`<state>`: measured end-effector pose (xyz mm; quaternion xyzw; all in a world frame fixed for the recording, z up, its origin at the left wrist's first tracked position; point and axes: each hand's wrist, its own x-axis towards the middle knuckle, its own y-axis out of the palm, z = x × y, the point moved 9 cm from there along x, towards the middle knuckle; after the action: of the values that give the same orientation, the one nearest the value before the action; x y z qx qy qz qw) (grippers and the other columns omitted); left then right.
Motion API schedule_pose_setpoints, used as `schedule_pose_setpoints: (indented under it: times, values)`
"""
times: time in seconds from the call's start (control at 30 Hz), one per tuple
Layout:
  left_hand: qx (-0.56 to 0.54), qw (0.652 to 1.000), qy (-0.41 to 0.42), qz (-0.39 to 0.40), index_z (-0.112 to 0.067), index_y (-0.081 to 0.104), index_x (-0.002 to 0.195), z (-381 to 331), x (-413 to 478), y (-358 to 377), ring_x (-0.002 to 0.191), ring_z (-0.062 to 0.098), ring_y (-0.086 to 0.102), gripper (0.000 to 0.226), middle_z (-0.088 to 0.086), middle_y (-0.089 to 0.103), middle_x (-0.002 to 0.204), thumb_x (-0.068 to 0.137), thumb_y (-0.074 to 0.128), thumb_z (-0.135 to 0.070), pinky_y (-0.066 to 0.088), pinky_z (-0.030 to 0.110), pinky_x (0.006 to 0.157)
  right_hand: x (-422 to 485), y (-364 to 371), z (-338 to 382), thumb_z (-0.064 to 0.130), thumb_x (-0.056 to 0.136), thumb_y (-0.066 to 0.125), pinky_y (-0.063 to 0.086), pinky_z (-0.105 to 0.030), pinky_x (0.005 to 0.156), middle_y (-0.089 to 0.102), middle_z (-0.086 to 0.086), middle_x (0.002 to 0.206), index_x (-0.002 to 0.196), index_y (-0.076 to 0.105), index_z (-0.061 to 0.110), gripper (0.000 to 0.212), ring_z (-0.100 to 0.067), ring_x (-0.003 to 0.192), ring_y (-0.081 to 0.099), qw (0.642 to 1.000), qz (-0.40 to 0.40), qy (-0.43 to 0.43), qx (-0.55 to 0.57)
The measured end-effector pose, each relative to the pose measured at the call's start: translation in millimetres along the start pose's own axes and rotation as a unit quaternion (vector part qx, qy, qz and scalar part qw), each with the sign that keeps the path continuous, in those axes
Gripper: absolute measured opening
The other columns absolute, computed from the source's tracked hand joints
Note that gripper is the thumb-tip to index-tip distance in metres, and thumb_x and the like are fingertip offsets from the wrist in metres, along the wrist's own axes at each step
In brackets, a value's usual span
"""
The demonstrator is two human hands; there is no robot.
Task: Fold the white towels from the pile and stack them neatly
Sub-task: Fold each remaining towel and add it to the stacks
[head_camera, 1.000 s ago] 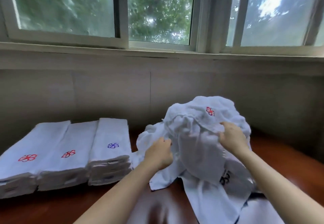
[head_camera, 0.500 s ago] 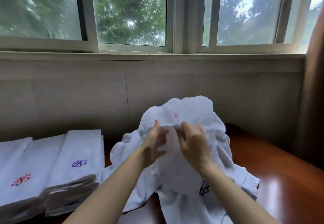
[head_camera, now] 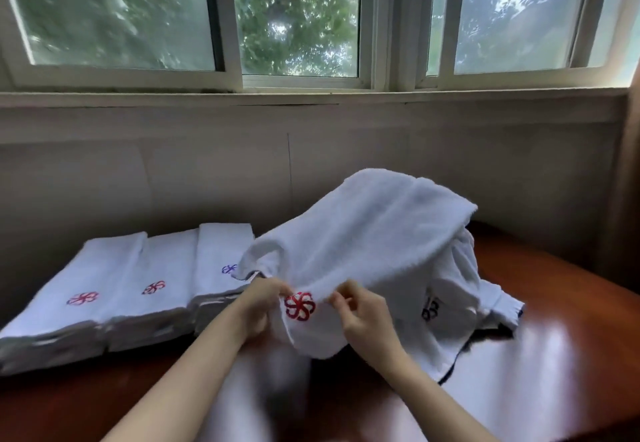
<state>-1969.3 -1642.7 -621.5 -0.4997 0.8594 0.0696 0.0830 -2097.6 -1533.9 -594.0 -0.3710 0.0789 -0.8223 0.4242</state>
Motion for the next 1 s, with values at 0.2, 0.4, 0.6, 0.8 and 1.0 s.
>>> schedule_pose_setpoints:
  times: [0.2, 0.4, 0.6, 0.8, 1.0]
  values:
    - [-0.018, 1.000, -0.004, 0.013, 0.003, 0.068, 0.095, 50, -45, -62, 0.071, 0.031, 0.072, 0.032, 0.022, 0.072, 0.086, 0.080, 0.045, 0.021, 0.056, 0.032, 0.053, -23, 22, -1, -0.007, 0.082, 0.054, 0.035, -0.023, 0.094, 0.055, -0.012, 0.126, 0.124, 0.055, 0.005, 0.044, -0.029, 0.119, 0.047, 0.991, -0.074, 0.004, -0.108]
    - [0.017, 0.995, 0.029, -0.098, -0.003, 0.074, 0.090, 91, -70, -157, 0.078, 0.030, 0.071, 0.051, 0.022, 0.072, 0.095, 0.070, 0.040, 0.031, 0.058, 0.033, 0.061, -35, 80, -27, -0.001, 0.073, 0.049, 0.007, -0.055, 0.114, 0.010, -0.017, 0.157, 0.150, 0.023, 0.024, 0.086, -0.039, 0.145, 0.002, 0.945, 0.059, -0.014, -0.321]
    - [0.021, 0.931, -0.074, -0.357, 0.012, 0.060, 0.101, 138, -87, -277, 0.068, 0.030, 0.059, 0.026, 0.021, 0.062, 0.078, 0.076, 0.052, 0.011, 0.044, 0.030, 0.061, -32, 126, -69, 0.016, 0.084, 0.042, 0.003, -0.061, 0.111, 0.030, -0.007, 0.149, 0.136, 0.034, 0.025, 0.053, -0.030, 0.142, 0.019, 0.861, 0.213, 0.043, -0.459]
    - [0.334, 0.830, 0.028, -0.446, -0.010, 0.053, 0.126, 97, -100, -270, 0.115, 0.038, 0.046, 0.038, 0.018, 0.049, 0.130, 0.088, 0.054, -0.016, 0.038, 0.039, 0.093, -32, 139, -51, 0.012, 0.091, 0.041, 0.038, -0.034, 0.073, 0.056, -0.009, 0.117, 0.108, 0.039, 0.020, 0.020, -0.029, 0.105, 0.056, 0.865, 0.276, 0.005, -0.419]
    - [0.461, 0.849, 0.153, -0.207, -0.011, 0.058, 0.125, 84, -72, -195, 0.123, 0.024, 0.047, 0.050, 0.007, 0.051, 0.135, 0.082, 0.044, 0.011, 0.032, 0.024, 0.101, -88, 161, 18, 0.021, 0.092, 0.056, 0.041, -0.027, 0.067, 0.060, 0.006, 0.087, 0.077, 0.048, 0.034, 0.021, -0.017, 0.083, 0.060, 0.876, 0.468, -0.026, -0.112]
